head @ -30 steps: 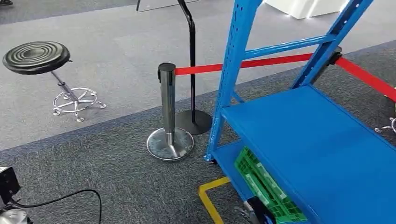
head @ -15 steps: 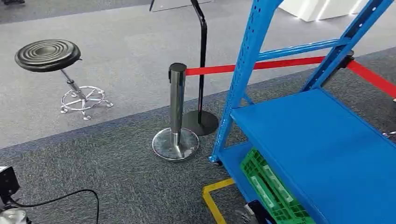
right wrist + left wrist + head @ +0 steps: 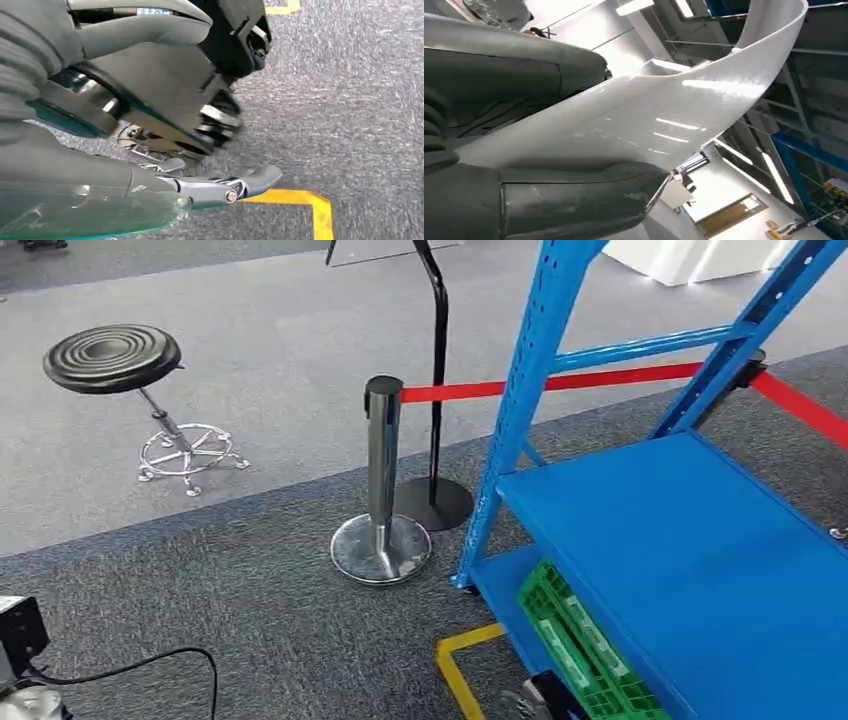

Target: Take the parts from the cabinet and place them on the table.

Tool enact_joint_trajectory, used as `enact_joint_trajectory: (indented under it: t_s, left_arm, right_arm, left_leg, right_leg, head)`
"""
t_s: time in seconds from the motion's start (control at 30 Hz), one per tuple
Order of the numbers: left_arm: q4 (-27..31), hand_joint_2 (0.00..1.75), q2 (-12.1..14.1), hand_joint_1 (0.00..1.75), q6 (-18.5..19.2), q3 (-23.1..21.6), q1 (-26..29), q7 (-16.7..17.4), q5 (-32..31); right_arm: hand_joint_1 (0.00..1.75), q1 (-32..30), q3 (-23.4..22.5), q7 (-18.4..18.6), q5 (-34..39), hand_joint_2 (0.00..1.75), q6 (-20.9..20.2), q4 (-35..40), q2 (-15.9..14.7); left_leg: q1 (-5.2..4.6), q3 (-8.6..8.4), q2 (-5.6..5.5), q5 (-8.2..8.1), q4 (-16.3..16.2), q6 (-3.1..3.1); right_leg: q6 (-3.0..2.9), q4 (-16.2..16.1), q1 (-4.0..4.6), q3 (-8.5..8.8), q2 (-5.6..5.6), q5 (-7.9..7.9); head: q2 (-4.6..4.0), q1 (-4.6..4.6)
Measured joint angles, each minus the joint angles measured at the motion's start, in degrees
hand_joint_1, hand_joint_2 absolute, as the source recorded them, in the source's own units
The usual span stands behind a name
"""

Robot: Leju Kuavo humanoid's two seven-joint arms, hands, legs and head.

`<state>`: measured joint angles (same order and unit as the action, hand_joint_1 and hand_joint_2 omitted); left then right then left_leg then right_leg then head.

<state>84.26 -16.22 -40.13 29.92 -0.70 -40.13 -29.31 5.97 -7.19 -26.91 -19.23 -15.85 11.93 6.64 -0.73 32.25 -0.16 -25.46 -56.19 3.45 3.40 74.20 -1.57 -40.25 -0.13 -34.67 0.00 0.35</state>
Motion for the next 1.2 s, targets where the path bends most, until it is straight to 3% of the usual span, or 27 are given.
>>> enact_joint_trajectory:
  t_s: [0.03, 0.1, 0.13, 0.17, 0.27, 0.3, 0.33, 0.37, 0.43, 0.53, 0.6, 0.63, 0.67, 0.73, 0.77, 0.8, 0.83, 0.9, 0.97, 1.2]
  left_arm:
    - [0.0, 1.75, 0.0, 1.75, 0.0, -0.02, -0.01, 0.0, -0.04]
    - [-0.04, 1.75, 0.0, 1.75, 0.0, -0.17, -0.06, 0.0, -0.26]
    - [-0.07, 1.75, 0.0, 1.75, 0.0, -0.33, -0.09, 0.0, -0.42]
    - [-0.11, 1.75, 0.0, 1.75, 0.0, -0.41, -0.18, 0.0, -0.61]
    - [-0.37, 1.75, 0.04, 1.75, 0.02, -0.83, -0.25, 0.0, -0.79]
    - [-0.68, 1.75, 0.09, 1.75, 0.02, -1.0, -0.29, 0.0, -0.76]
    - [-0.99, 1.75, 0.11, 1.75, 0.02, -1.16, -0.41, 0.0, -0.68]
    - [-1.58, 1.75, 0.11, 1.75, 0.02, -1.33, -0.53, 0.0, -0.63]
    - [-2.69, 1.75, 0.11, 1.75, 0.02, -1.77, -0.8, 0.0, -0.61]
    - [-3.7, 1.75, 0.13, 1.75, 0.04, -2.34, -1.01, 0.0, -0.61]
    - [-4.2, 1.75, 0.13, 1.75, 0.02, -2.42, -1.08, 0.0, -0.59]
    - [-4.46, 1.75, 0.11, 1.75, 0.02, -2.47, -1.11, 0.0, -0.48]
    - [-4.7, 1.75, 0.17, 1.75, 0.02, -2.6, -1.16, 0.0, -0.26]
    - [-4.94, 1.75, 0.17, 1.75, 0.02, -2.71, -1.26, 0.0, 0.11]
    - [-5.03, 1.75, 0.13, 1.75, 0.02, -2.71, -1.28, 0.0, 0.54]
    - [-5.14, 1.75, 0.13, 1.75, 0.02, -2.71, -1.39, 0.0, 0.79]
    - [-5.25, 1.75, 0.13, 1.75, 0.02, -2.69, -1.42, 0.0, 1.05]
    - [-5.53, 1.75, 0.11, 1.75, 0.02, -2.71, -1.5, 0.0, 1.38]
    - [-5.79, 1.75, 0.11, 1.75, 0.02, -2.73, -1.58, 0.0, 1.51]
    - [-6.16, 1.75, 0.15, 1.75, 0.02, -2.62, -1.63, 0.0, 1.73]
  right_arm:
    - [0.0, -0.01, 0.0, 0.02, 0.0, 1.75, 0.02, 0.0, 0.0]
    - [0.0, 0.06, 0.0, 0.11, -0.02, 1.75, 0.11, 0.0, 0.0]
    - [0.0, 0.06, 0.0, 0.11, 0.0, 1.75, 0.18, 0.0, -0.02]
    - [0.0, 0.05, 0.0, 0.17, -0.02, 1.75, 0.24, 0.0, -0.11]
    - [0.0, 0.21, 0.0, 0.17, -0.2, 1.75, 0.28, 0.0, -0.11]
    - [0.0, 0.41, -0.02, 0.05, -0.17, 1.75, 0.28, 0.0, -0.09]
    - [0.0, 0.77, -0.02, 0.13, -0.17, 1.75, 0.28, 0.0, -0.07]
    - [0.0, 1.1, -0.02, 0.24, -0.17, 1.75, 0.26, 0.0, 0.09]
    - [0.0, 1.64, -0.02, 0.61, -0.18, 1.75, 0.2, 0.02, 0.33]
    - [0.0, 1.94, -0.02, 0.81, -0.17, 1.75, 0.2, 0.13, 0.42]
    - [0.0, 2.02, -0.02, 0.96, -0.18, 1.75, 0.17, 0.17, 0.42]
    - [0.0, 2.04, -0.02, 1.11, -0.3, 1.75, 0.2, 0.2, 0.44]
    - [0.0, 2.1, -0.02, 1.33, -0.67, 1.75, 0.2, 0.22, 0.68]
    - [0.0, 2.51, 0.26, 1.77, -1.4, 1.75, 0.33, 0.33, 1.09]
    - [0.0, 2.82, 0.46, 1.97, -1.6, 1.75, 0.57, 0.37, 1.22]
    - [0.0, 3.22, 0.57, 2.1, -1.73, 1.75, 0.66, 0.5, 1.22]
    - [0.0, 3.47, 0.72, 2.21, -1.7, 1.75, 0.81, 0.59, 1.29]
    - [0.0, 3.92, 0.77, 2.51, -1.66, 1.75, 0.83, 0.81, 1.33]
    - [0.0, 4.33, 0.79, 2.58, -1.66, 1.75, 0.92, 0.92, 1.33]
    - [0.0, 4.37, 0.9, 2.49, -1.88, 1.75, 1.22, 1.25, 1.25]
  left_leg:
    - [0.03, -0.07, -0.45, -0.07, -0.07, -0.25]
    - [0.15, -0.11, -1.33, -0.25, -0.42, -0.82]
    - [0.29, 0.0, -1.79, -0.41, -0.64, -1.15]
    - [-0.06, 0.39, -2.21, -0.53, -1.28, -1.73]
    - [0.74, 0.68, -3.22, 0.09, -0.71, -2.97]
    - [0.74, 0.66, -3.22, -0.12, -1.1, -2.18]
    - [0.71, 0.74, -3.22, 0.11, -0.97, -1.07]
    - [0.72, 0.68, -3.2, 0.12, -0.89, -0.84]
    - [0.87, 0.6, -3.17, 0.19, -0.75, -0.96]
    - [1.06, 0.57, -3.15, 0.36, -0.48, -1.71]
    - [1.26, 0.57, -3.15, 0.37, -0.38, -3.21]
    - [1.27, 0.62, -3.15, 0.28, -0.44, -3.34]
    - [1.11, 0.75, -3.15, 0.07, -0.89, -2.68]
    - [0.84, 0.63, -3.07, 0.29, -0.36, -2.06]
    - [1.13, 0.37, -3.03, 1.0, 0.56, -3.74]
    - [1.13, 0.49, -3.03, 0.82, 0.52, -4.63]
    - [1.03, 0.54, -3.01, 0.78, 0.45, -3.9]
    - [1.0, 0.58, -3.01, 0.8, 0.34, -3.9]
    - [0.8, 0.75, -3.01, 0.63, -0.06, -3.44]
    - [0.22, 1.06, -3.02, 0.26, -0.76, -2.03]
  right_leg:
    - [-0.12, -2.72, -0.03, 1.15, 0.01, 2.23]
    - [-0.56, -12.69, -0.09, 5.93, 0.91, 7.41]
    - [-0.82, -16.29, -0.21, 7.63, 3.0, 7.67]
    - [-0.77, -17.34, -0.35, 8.52, 3.8, 7.13]
    - [-1.26, -17.17, 0.33, 8.55, 2.62, 7.42]
    - [-0.84, -17.45, 0.19, 8.54, 2.63, 7.7]
    - [-0.86, -17.44, 0.21, 8.5, 2.66, 7.69]
    - [-0.87, -17.44, 0.34, 8.52, 2.66, 7.69]
    - [-1.02, -17.41, 0.54, 8.52, 2.71, 7.67]
    - [-1.37, -17.35, 0.75, 8.45, 2.69, 7.67]
    - [-1.41, -17.26, 0.85, 8.39, 2.7, 7.67]
    - [-1.39, -17.29, 0.79, 8.41, 2.69, 7.69]
    - [-1.16, -17.45, 0.5, 8.4, 2.68, 7.82]
    - [-0.9, -17.99, 0.38, 8.56, 2.79, 8.05]
    - [-1.82, -17.73, 0.78, 8.6, 2.71, 7.99]
    - [-2.5, -18.0, 0.71, 8.53, 2.63, 8.13]
    - [-2.34, -18.08, 0.65, 8.52, 2.63, 8.22]
    - [-2.29, -18.27, 0.63, 8.64, 2.62, 8.25]
    - [-1.55, -18.53, 0.42, 8.75, 2.59, 8.35]
    - [0.0, -18.89, -0.16, 9.05, 2.58, 8.43]
  head:
    - [0.0, 0.04]
    - [0.0, 0.04]
    - [0.0, 0.07]
    - [0.0, -0.04]
    - [0.0, -0.02]
    - [0.0, -0.02]
    - [0.0, -0.13]
    - [0.0, -0.09]
    - [0.0, -0.11]
    - [0.0, -0.09]
    - [0.0, -0.09]
    - [0.0, -0.04]
    - [0.0, -0.02]
    - [0.0, -0.07]
    - [0.0, -0.03]
    - [0.0, 0.07]
    - [0.0, -0.13]
    - [0.0, -0.02]
    - [0.0, -0.07]
    - [0.0, -0.09]
